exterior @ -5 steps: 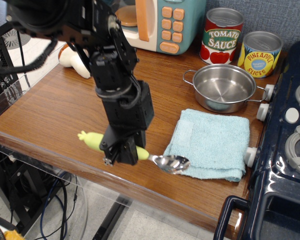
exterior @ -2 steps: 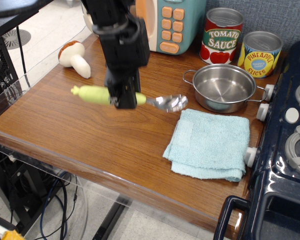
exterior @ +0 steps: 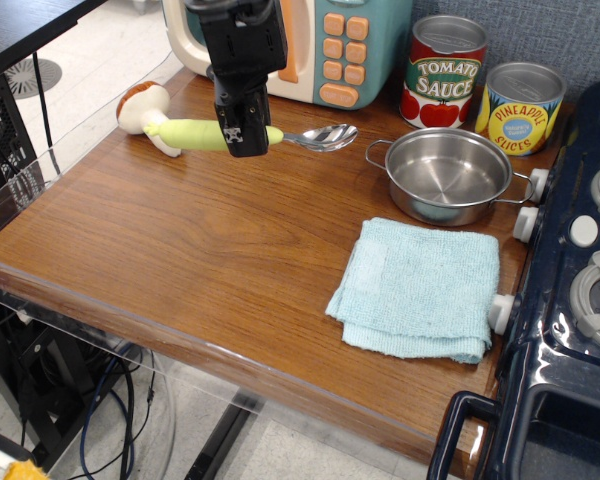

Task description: Place the ice cream scoop next to the mushroom

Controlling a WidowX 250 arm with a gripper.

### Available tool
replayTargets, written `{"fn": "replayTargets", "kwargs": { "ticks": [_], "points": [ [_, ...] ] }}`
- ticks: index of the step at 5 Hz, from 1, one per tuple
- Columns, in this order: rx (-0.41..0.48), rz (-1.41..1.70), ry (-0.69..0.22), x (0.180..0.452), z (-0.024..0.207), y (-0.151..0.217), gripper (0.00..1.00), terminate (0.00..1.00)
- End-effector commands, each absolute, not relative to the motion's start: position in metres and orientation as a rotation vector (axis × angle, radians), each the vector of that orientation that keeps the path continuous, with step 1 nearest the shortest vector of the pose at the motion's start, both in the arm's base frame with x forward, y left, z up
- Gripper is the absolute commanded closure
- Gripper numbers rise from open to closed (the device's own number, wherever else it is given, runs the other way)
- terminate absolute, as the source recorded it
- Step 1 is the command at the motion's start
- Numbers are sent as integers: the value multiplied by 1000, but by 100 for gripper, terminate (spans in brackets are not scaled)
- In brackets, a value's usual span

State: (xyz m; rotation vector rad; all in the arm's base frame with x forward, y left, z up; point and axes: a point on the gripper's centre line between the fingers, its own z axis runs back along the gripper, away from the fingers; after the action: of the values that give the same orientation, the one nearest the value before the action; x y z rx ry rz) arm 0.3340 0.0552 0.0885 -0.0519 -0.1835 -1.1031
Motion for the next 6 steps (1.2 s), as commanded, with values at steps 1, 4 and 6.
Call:
{"fn": "replayTargets", "kwargs": {
  "ticks": [1, 4, 6],
  "points": [
    [4, -1010, -185, 386, 93, 82, 100, 0],
    [1, -981, -123, 429, 58, 98, 100, 0],
    [35, -916, -96, 425, 50, 91, 100, 0]
  ]
}}
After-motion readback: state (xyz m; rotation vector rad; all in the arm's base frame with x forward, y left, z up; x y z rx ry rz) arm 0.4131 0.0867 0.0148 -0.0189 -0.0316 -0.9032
